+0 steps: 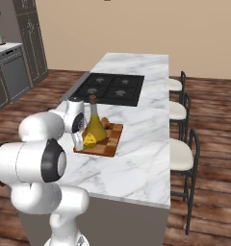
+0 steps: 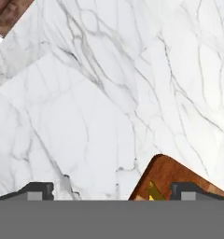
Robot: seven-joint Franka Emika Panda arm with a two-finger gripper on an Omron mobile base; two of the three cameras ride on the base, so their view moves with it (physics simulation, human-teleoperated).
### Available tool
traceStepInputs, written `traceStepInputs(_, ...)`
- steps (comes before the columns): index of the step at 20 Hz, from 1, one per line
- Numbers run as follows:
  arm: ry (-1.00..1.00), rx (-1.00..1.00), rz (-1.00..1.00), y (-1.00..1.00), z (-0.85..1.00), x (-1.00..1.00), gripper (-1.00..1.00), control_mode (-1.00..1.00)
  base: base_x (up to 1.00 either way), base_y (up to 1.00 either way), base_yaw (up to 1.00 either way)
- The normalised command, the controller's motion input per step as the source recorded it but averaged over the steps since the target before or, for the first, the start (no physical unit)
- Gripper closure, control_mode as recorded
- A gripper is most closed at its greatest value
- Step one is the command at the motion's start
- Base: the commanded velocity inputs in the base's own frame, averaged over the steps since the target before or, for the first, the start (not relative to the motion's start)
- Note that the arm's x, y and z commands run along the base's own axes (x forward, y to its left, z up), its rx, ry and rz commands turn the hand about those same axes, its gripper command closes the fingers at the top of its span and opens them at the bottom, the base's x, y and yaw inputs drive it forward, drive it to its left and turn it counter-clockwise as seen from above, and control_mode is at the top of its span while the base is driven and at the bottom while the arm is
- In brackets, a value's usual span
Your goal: Retrieve the reheated potato from the microwave, then place the potato, cheese, and condiment on the cutting board.
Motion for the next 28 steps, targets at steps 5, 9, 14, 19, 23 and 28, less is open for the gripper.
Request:
traceStepInputs(5,0.07,0.00,-0.09,-0.06,0.26,-0.41,-1.00,-1.00,0.00,0.00,0.00)
traceStepInputs(9,0.01,0.00,-0.18,-0.07,0.30,-0.42,-1.00,-1.00,0.00,0.00,0.00)
traceStepInputs(14,0.03,0.00,-0.28,-0.02,0.32,-0.43,-1.00,-1.00,0.00,0.00,0.00)
traceStepInputs(19,0.02,0.00,-0.48,-0.03,0.20,-0.45,-1.00,-1.00,0.00,0.00,0.00)
traceStepInputs(23,0.07,0.00,-0.60,-0.03,0.16,-0.36,-1.00,-1.00,0.00,0.00,0.00)
traceStepInputs(28,0.06,0.01,-0.59,-0.04,0.16,-0.38,-1.00,-1.00,0.00,0.00,0.00)
